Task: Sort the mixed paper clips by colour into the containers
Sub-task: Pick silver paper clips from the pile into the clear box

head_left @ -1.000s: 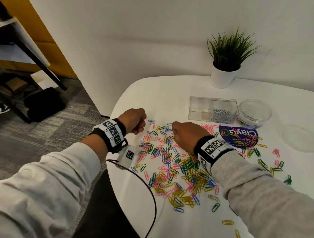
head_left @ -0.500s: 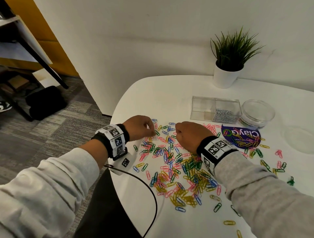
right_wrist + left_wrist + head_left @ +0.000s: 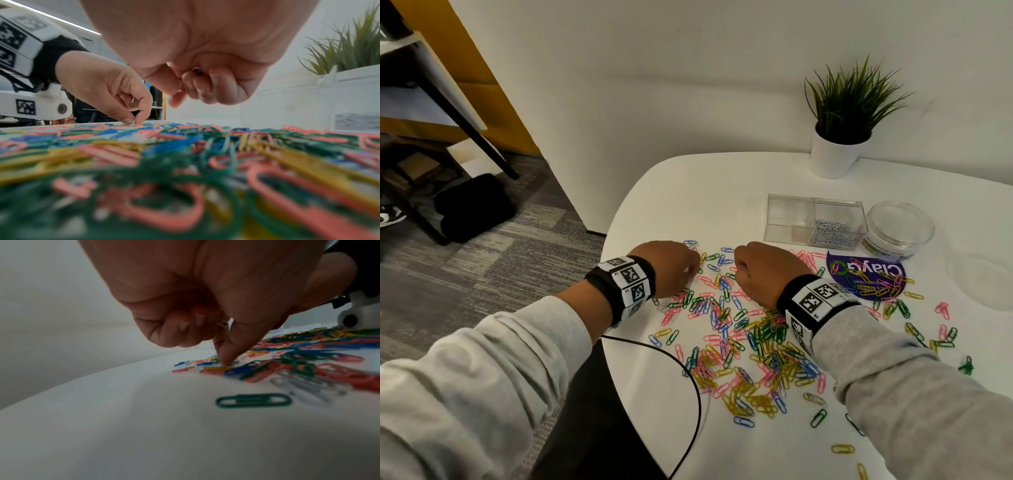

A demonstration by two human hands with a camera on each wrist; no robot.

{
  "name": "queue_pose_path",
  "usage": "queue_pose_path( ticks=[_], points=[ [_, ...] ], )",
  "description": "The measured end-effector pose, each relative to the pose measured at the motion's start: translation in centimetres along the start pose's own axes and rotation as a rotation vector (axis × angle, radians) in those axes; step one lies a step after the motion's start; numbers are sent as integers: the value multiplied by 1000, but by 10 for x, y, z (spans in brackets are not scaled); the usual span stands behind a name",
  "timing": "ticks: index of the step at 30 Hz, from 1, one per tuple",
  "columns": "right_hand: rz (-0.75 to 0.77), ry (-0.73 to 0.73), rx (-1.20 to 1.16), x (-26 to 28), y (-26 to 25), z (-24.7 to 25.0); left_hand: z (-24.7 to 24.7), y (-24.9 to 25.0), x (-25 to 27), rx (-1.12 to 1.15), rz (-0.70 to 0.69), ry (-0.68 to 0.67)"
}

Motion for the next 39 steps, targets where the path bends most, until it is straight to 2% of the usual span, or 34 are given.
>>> queue_pose_path(
  ticks=[2,4,5,8,9,10,13,16,20,23,27,31,39],
  points=[
    [-4,-6,-1,0,0,0,2,-2,0,23,19,21],
    [-5,-11,3,0,0,0,7,-10,0,204,102,70],
    [-5,-15,6,0,0,0,8,-18,0,389,183,105],
    [-12,-30,7,-1,0,0,19,-34,7,1173,502,196],
    [-13,-29,5,-1,-1,0,20,-38,12,1329,578,188],
    [-11,-27,4,-1,-1,1,20,-40,17,1384,624,164],
    [29,-19,39,1,-10,2,14,-44,34,1222,570,111],
    [128,-30,67,-2,-30,0,3,-40,48,1025,408,13],
    [178,-43,24,-18,-54,-2,-3,-28,61,443,244,29],
    [165,-78,-4,-26,-60,-5,-8,-22,68,218,203,37],
    [133,-113,5,-29,-57,-9,-15,-18,71,152,181,55],
    [92,-84,-16,-32,-52,-12,-19,-17,69,163,169,85],
    [94,-120,15,-32,-54,-16,-22,-34,69,386,230,48]
  ],
)
Point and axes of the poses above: each hand's wrist, its own x-axis away from the middle knuckle, its own z-axis out of the back of the hand, y = z × x, the point moved 3 cm from there along -x, towards the middle knuckle, and after that the axes turned 5 degrees about y, right-handed, at the moved point
